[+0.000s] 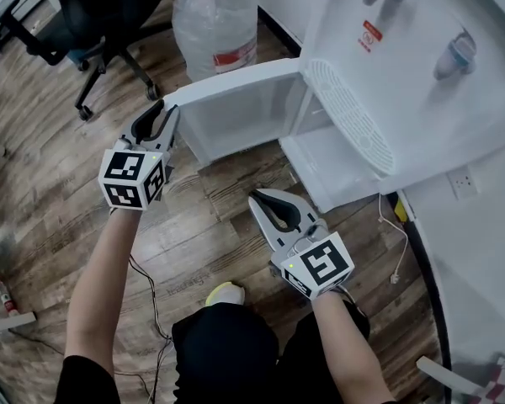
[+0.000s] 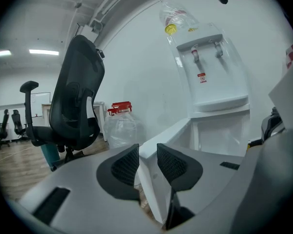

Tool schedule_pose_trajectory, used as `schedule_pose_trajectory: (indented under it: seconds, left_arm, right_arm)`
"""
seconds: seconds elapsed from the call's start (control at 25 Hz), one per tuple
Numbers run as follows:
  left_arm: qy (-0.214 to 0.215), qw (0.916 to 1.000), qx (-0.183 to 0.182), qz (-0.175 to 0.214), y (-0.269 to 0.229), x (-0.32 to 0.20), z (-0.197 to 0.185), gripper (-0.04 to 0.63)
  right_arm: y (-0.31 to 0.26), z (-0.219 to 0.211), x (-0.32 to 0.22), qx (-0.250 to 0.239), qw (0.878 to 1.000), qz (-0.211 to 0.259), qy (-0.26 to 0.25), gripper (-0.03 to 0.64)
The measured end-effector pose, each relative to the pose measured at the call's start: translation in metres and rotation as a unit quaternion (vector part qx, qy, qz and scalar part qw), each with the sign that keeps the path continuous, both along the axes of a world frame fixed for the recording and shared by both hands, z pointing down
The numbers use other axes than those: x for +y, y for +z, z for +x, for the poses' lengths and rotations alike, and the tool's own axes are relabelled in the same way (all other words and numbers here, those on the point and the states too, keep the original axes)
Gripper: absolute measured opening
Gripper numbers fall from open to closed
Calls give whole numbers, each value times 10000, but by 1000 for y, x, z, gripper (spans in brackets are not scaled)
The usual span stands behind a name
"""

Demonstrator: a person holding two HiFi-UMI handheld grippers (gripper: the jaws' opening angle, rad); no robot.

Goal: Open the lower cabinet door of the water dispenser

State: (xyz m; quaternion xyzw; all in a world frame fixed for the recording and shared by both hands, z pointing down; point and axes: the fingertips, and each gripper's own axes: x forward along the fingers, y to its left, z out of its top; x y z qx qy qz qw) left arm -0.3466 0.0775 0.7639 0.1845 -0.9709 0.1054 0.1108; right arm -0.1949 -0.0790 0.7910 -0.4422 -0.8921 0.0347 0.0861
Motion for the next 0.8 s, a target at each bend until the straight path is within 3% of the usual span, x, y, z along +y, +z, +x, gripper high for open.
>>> schedule_pose_trajectory:
  seconds: [0.8]
  left_arm:
    - [-214,9997,38,-132,2,19,-82,110]
  right_arm:
    - [-9,-67,29,411,9985,-215,305,23]
